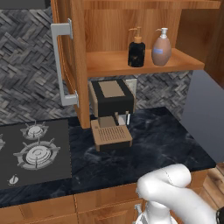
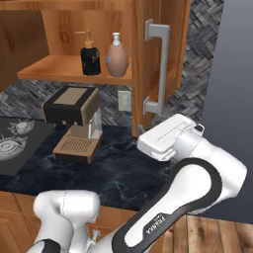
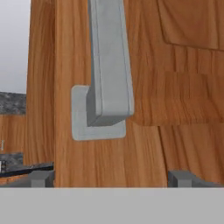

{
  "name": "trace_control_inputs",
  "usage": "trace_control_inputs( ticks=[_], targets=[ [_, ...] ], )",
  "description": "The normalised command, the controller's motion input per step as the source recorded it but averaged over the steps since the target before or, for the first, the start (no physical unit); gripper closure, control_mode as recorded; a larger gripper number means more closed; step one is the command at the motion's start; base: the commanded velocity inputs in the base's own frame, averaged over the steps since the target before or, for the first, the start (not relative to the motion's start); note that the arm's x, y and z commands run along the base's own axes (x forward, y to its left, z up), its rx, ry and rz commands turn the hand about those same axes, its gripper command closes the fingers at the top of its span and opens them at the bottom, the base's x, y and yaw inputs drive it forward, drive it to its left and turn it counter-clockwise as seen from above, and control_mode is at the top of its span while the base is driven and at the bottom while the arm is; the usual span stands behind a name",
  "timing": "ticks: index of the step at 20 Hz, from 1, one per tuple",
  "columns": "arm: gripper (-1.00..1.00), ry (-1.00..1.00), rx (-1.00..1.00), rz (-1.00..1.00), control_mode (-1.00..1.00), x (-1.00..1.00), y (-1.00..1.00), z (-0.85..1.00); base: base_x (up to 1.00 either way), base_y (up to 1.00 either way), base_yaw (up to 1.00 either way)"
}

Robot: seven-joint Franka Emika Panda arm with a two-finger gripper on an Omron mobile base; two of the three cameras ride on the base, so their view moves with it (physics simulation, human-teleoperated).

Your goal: Pick up the soap dispenser and soap dispenser from the sink, and place them back in the cabinet, and close the cabinet doors.

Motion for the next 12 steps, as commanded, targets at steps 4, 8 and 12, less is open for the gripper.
trace_control_inputs(
  ticks=[4, 8, 12],
  targets=[
    [-1.00, 0.00, 0.00, 0.00, -1.00, 0.42, 0.71, 0.00, 0.00, 0.00, 0.00],
    [-1.00, 0.00, 0.00, 0.00, -1.00, 0.43, 0.67, 0.00, 0.00, 0.00, 0.00],
    [-1.00, 0.00, 0.00, 0.00, -1.00, 0.48, 0.64, 0.00, 0.00, 0.00, 0.00]
  ],
)
